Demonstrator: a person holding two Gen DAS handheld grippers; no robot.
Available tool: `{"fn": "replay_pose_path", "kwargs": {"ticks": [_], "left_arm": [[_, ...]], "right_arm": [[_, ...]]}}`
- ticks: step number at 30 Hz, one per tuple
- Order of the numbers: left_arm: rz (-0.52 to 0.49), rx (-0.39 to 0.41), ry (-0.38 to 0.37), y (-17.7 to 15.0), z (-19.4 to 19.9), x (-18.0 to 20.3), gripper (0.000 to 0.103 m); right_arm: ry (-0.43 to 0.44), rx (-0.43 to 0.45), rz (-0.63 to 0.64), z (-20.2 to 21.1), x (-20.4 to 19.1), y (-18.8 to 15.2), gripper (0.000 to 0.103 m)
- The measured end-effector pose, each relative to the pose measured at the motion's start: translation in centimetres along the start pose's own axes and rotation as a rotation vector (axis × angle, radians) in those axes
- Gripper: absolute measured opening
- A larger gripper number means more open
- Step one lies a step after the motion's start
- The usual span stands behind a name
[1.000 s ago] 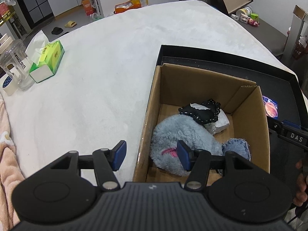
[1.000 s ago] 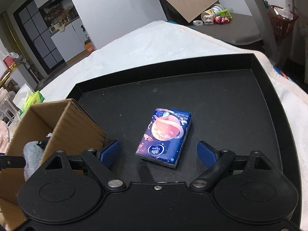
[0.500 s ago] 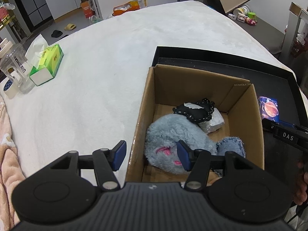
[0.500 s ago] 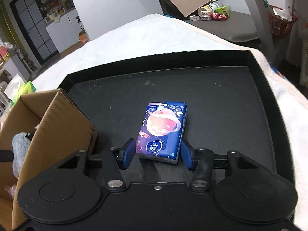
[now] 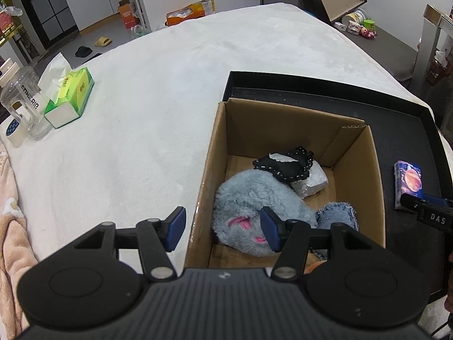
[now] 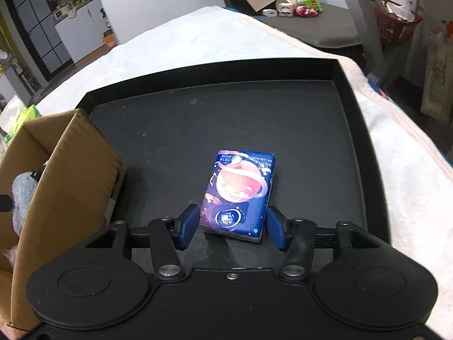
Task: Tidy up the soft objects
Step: 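Close the right gripper on the tissue pack and lift it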
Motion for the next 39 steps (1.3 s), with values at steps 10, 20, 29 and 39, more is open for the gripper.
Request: {"fn": "replay_pose_path", "kwargs": {"ticks": [10, 20, 29, 39], "left_arm": [[0.012, -0.014, 0.004, -0.1, -0.7, -0.5, 0.056], [0.022, -0.009, -0.001, -0.3, -0.6, -1.0, 0.056], [0.029, 0.007, -0.024, -0.4, 0.1, -1.6, 0.056], [0.04, 0.02, -0.058, -0.7, 0.8, -2.4, 0.056]], "right_arm": [[-0.01, 0.03, -0.003, -0.3, -0.4, 0.4, 0.096], [-0.03, 0.057, 0.059, -0.9, -1.9, 0.4, 0.094], [-0.076, 0.048, 0.085, -0.6, -1.9, 0.2, 0.052], [-0.051, 0.047, 0.04, 1.8, -1.9, 0.4, 0.051]]}}
Point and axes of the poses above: each gripper's, at about its wrist camera, not at the fingertips, and z roughly against the way its jaws point, x to its right, y to its top, the point moved 3 cm from there along -z, roughly the way its jaws point, and after that the axes turned 7 degrees about -y, right-handed, at the moved point
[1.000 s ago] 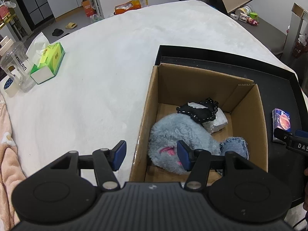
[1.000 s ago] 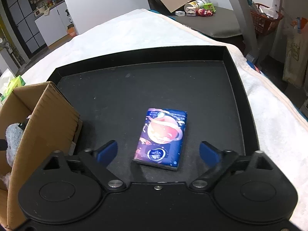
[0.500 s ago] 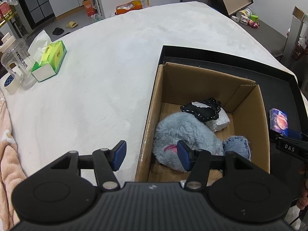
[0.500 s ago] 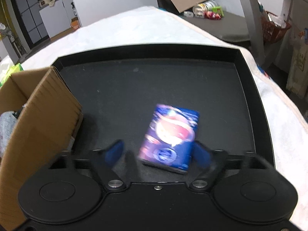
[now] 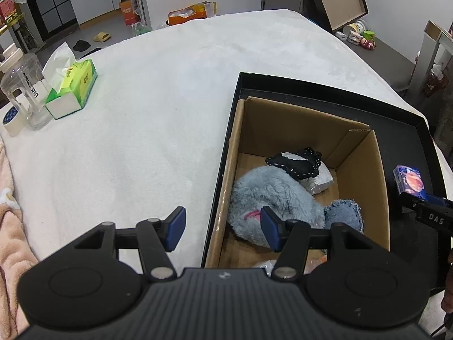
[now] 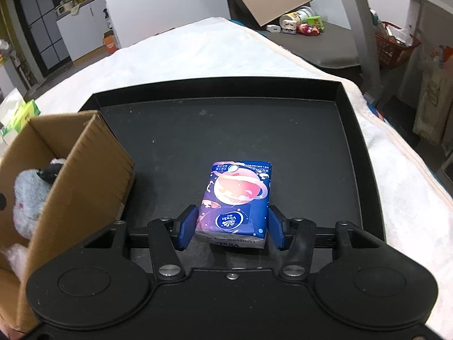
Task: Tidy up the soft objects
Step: 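Close the right gripper on the tissue pack and lift it, then carry the tissue pack with the right gripper over the box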
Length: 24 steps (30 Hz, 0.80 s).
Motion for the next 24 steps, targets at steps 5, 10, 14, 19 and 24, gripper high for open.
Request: {"fn": "replay_pose_path", "kwargs": {"ticks": [5, 10, 14, 19, 24], "left_arm": [[0.006, 0.012, -0.017, 0.2, 0.5, -0.3, 0.056], [0.014, 0.028, -0.035, 0.2, 1.2, -0.6, 0.056], [0.009, 0.032, -0.05, 0.0, 1.6, -0.6, 0.056], [-0.007, 0.036, -0.066, -0.4, 2.0, -0.4, 0.056], [-0.016, 0.037, -0.081, -1.0, 2.3, -0.5, 0.056]], "right_arm": [[-0.006, 0.022, -0.038, 1.8, 0.3, 0.5, 0.051], [-0.012, 0.03, -0.07, 3.5, 0.4, 0.1, 0.051], [-0.022, 0.045, -0.076, 5.0, 0.3, 0.0, 0.051], [-0.037, 0.07, -0.085, 6.9, 0.4, 0.4, 0.051], [-0.046, 0.093, -0.086, 8.4, -0.1, 0.7, 0.052]]}}
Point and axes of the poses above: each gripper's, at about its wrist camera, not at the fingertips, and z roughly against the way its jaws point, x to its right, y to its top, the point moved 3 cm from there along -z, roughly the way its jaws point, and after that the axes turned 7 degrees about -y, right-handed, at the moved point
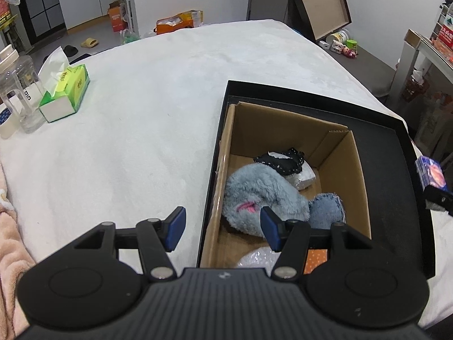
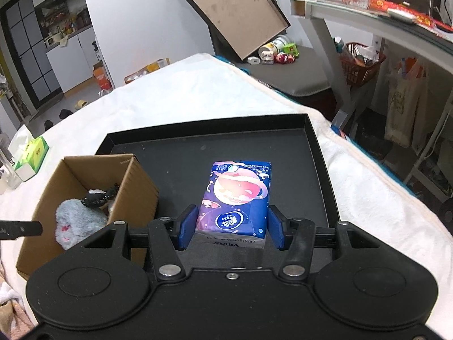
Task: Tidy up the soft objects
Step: 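Carry the tissue pack with the right gripper over the box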
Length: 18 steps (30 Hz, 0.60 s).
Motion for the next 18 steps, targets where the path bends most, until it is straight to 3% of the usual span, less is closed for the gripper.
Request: {"fn": "replay_pose_path", "kwargs": {"ticks": [18], "left_arm": [[0.018, 0.007, -0.072, -0.6, 0.8, -1.6, 0.056]], "right_arm": [[0.008, 0.046, 0.029, 3.6, -2.8, 1.0, 0.052]]}}
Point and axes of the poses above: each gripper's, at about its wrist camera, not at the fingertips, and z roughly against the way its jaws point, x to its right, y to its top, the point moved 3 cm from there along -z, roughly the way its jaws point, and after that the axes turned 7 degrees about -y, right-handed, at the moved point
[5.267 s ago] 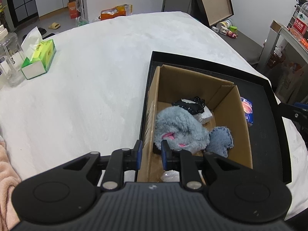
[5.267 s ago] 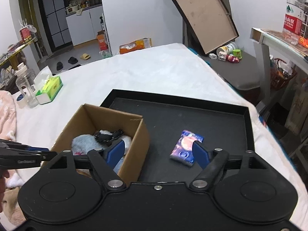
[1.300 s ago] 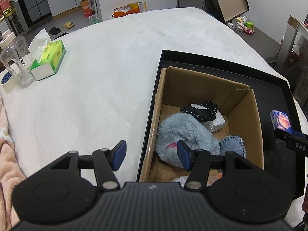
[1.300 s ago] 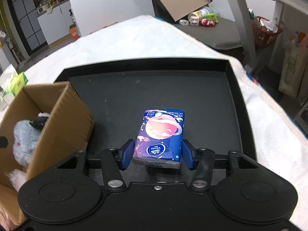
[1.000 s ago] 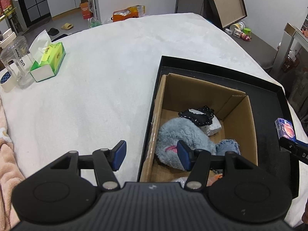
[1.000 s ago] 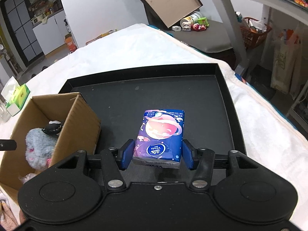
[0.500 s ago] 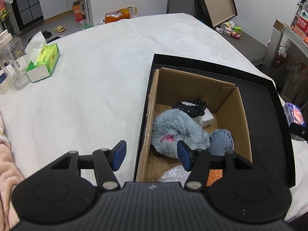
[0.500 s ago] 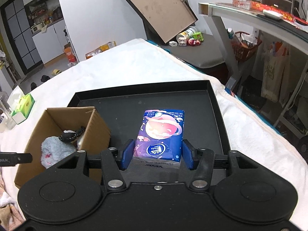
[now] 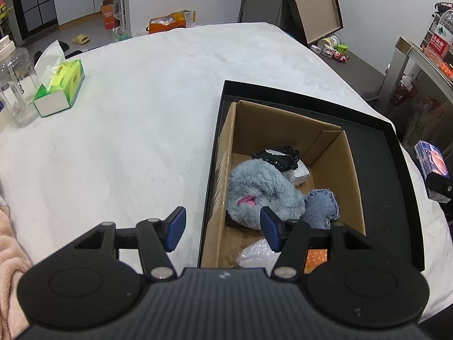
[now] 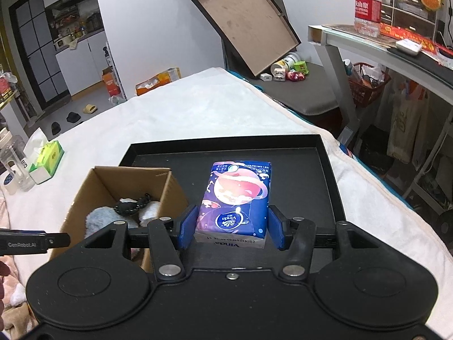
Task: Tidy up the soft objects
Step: 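Carry the tissue pack with the right gripper over the box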
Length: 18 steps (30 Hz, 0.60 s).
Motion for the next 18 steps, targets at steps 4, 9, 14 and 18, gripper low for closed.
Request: {"fn": "replay_pose_path", "kwargs": {"ticks": [4, 9, 14, 18], "left_arm": [[0.007, 0.0, -0.023, -0.2, 0.2, -0.4, 0.056], [0.009, -0.008, -0.049, -0.6, -0.1, -0.8, 0.053], [0.009, -0.015, -0.067, -1.1, -0.4, -1.2, 0.053], [0.016, -0.024, -0.085, -1.6, -0.7, -1.8, 0.05]], "right_arm": [[0.007, 0.011, 0.019, 0.7, -0.9, 0.3, 0.052], [0.014, 0.012, 0.046, 1.1, -2.6, 0.5, 0.052], [0.036, 0.008, 0.076, 1.4, -4.8, 0.3, 0.052], [0.057, 0.003, 0.096, 1.6, -6.8, 0.0, 0.052]]}}
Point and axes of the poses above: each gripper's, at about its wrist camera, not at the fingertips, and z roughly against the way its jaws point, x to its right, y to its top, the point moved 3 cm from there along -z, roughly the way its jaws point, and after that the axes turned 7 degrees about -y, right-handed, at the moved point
